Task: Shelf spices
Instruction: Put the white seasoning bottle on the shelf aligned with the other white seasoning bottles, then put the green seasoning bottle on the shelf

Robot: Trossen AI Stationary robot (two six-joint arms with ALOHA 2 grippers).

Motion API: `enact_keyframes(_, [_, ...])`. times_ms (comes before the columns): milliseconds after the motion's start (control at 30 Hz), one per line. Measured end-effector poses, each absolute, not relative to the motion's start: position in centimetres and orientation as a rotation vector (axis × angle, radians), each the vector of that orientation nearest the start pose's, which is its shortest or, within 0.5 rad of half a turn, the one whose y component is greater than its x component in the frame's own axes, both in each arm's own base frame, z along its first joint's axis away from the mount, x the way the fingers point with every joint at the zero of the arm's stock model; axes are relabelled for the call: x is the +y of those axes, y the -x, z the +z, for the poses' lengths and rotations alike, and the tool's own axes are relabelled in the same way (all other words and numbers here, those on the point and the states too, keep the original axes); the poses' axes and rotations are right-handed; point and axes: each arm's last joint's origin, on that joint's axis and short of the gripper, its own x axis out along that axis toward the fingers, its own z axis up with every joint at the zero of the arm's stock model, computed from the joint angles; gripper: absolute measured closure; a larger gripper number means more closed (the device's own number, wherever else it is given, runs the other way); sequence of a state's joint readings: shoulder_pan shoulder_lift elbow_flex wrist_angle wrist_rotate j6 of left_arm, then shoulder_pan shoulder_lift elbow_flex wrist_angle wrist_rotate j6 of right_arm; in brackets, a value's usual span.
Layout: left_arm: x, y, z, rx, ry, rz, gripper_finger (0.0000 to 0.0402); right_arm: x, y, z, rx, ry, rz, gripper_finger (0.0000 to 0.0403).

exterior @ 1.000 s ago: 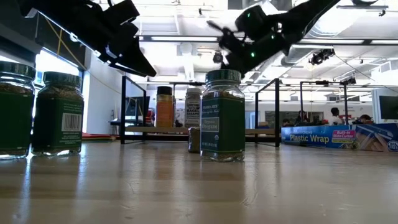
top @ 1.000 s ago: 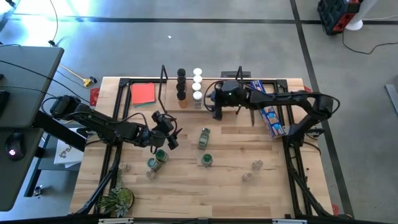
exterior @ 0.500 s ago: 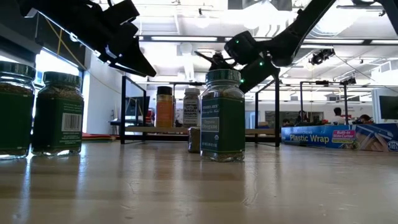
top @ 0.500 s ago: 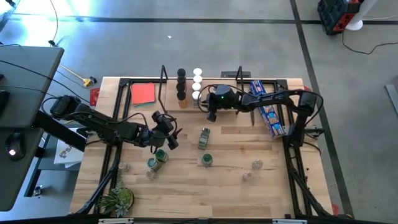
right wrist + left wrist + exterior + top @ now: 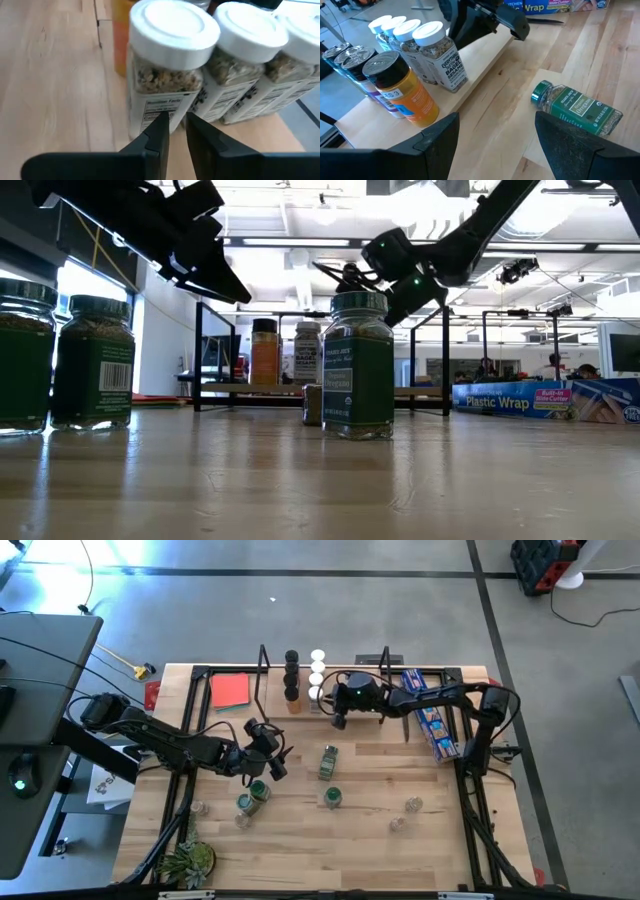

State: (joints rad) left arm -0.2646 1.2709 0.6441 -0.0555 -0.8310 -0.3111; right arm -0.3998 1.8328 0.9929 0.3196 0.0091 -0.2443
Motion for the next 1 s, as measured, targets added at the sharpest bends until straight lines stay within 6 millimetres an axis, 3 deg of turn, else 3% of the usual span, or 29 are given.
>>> enact_keyframes(433, [-4.3,-24.1,20.5,0.498,-0.063,0.618,0.0147,-15.6,-34.9,17.6,0.558,0.158,-0.380,0.0346])
enact_keyframes(600, [-4.3,-24.1,20.5,0.500,-0.063,0.616,0.0147,-14.2,-33.8,20.3,0.613,0.249,-0.495,0.0346])
enact_keyframes(767, [-4.3,-24.1,20.5,0.501,-0.061,0.613,0.0147,-10.5,-31.7,24.4,0.658,0.300,-0.464,0.0346])
enact_keyframes(867, [-4.3,-24.1,20.5,0.501,-0.060,0.613,0.0147,-6.8,-30.4,26.4,0.646,0.325,-0.369,0.0346])
enact_keyframes(1000, [-4.3,-24.1,20.5,0.500,-0.060,0.612,0.0147,-1.7,-28.9,27.6,0.576,0.296,-0.223,0.0348])
